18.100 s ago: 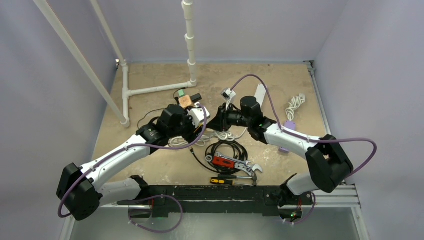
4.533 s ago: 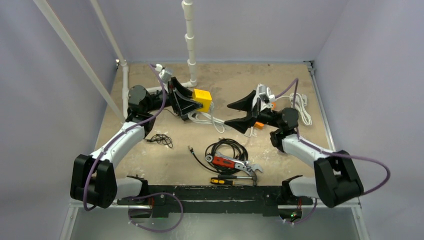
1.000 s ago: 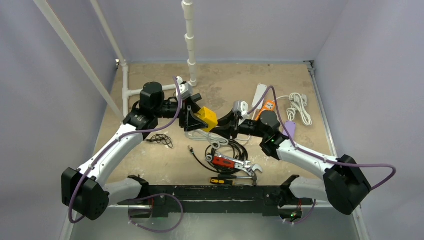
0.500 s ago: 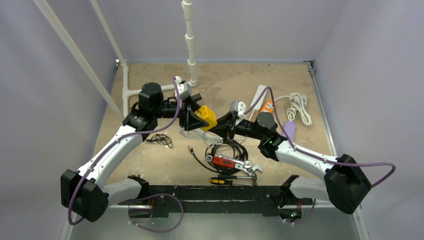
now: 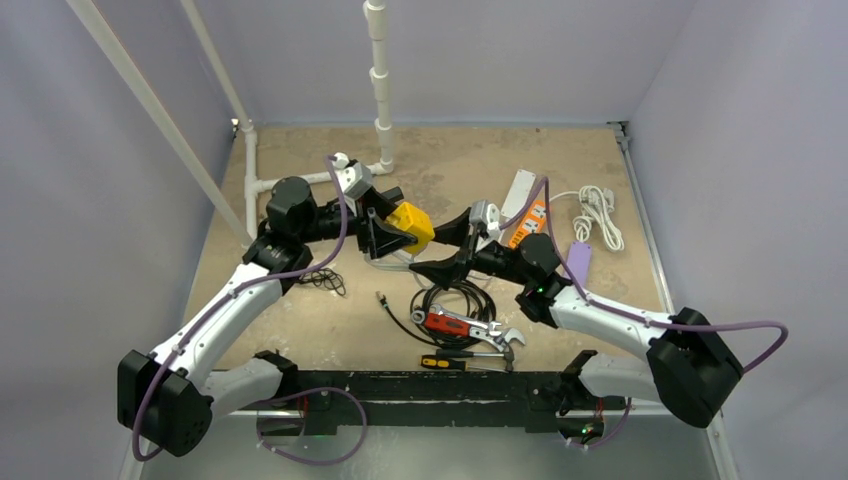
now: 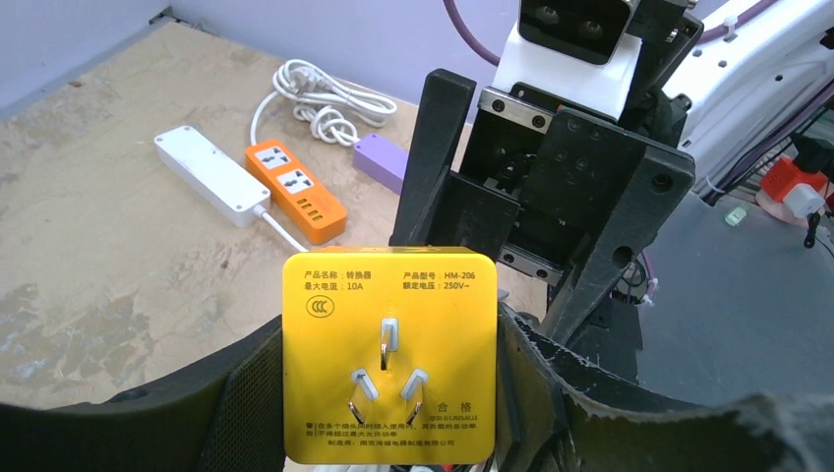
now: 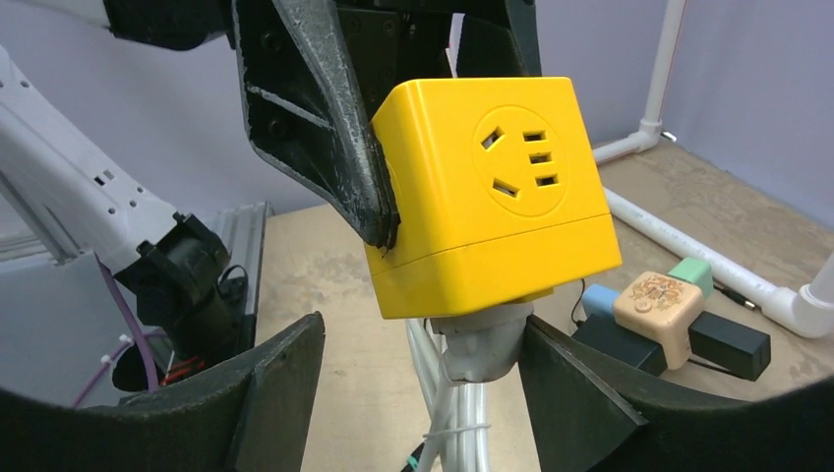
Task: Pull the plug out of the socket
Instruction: Remove the plug from the socket.
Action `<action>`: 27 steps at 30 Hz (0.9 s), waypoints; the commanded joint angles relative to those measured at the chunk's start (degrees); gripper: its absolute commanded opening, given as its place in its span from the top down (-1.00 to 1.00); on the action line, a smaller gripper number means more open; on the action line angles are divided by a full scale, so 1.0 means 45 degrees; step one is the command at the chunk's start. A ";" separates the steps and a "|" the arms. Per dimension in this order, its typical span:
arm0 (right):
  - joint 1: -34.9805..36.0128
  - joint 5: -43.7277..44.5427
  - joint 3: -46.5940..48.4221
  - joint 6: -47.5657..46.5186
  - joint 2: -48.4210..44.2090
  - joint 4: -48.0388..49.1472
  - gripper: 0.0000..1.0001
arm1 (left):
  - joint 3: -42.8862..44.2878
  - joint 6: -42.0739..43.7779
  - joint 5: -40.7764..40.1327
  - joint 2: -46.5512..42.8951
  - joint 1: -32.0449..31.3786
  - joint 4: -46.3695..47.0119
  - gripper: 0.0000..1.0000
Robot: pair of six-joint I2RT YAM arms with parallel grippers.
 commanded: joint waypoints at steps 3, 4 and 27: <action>0.0157 0.1002 0.0243 0.0727 0.0540 0.1484 -0.46 | -0.0388 -0.1196 -0.0022 -0.0509 0.0006 0.2598 1.00; 0.0172 0.1088 0.0315 0.0804 0.0713 0.1495 -0.46 | -0.0412 -0.1233 0.0029 -0.0543 -0.0001 0.2677 1.00; 0.0169 0.2325 0.0326 0.1685 0.0423 0.2208 1.00 | -0.0245 -0.0372 -0.0930 -0.0558 -0.0002 0.1412 0.73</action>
